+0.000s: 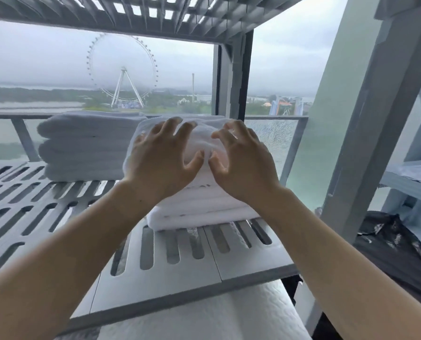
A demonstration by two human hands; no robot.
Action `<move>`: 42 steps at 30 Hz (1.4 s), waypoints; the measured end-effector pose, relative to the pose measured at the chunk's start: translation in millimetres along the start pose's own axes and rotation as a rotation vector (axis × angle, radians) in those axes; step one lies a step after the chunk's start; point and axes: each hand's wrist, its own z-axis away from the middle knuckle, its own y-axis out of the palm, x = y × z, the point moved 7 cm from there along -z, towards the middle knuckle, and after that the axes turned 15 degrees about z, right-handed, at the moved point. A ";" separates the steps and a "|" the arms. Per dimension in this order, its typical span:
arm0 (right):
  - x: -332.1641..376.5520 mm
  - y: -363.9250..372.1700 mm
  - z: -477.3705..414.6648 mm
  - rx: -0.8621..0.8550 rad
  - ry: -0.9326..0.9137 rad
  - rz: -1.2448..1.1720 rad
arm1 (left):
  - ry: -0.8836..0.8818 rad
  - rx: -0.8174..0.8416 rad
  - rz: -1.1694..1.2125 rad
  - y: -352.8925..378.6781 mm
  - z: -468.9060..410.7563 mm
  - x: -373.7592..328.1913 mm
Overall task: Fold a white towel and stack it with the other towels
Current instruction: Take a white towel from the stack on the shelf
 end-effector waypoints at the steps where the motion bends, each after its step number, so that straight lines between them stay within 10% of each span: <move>1: -0.5 1.4 0.0 0.003 -0.013 -0.005 | -0.012 0.004 -0.004 1.4 -0.6 -0.5; 14: -7.0 20.1 -3.5 0.094 -0.181 -0.061 | 0.003 0.277 0.037 1.4 5.7 7.8; 36: -11.5 22.2 -19.5 -0.009 -0.033 -0.074 | 0.091 -0.090 -0.209 -5.5 -4.5 -12.0; 42: -13.4 32.7 -16.3 0.025 -0.009 -0.061 | -0.036 0.115 -0.178 11.1 -11.4 -0.4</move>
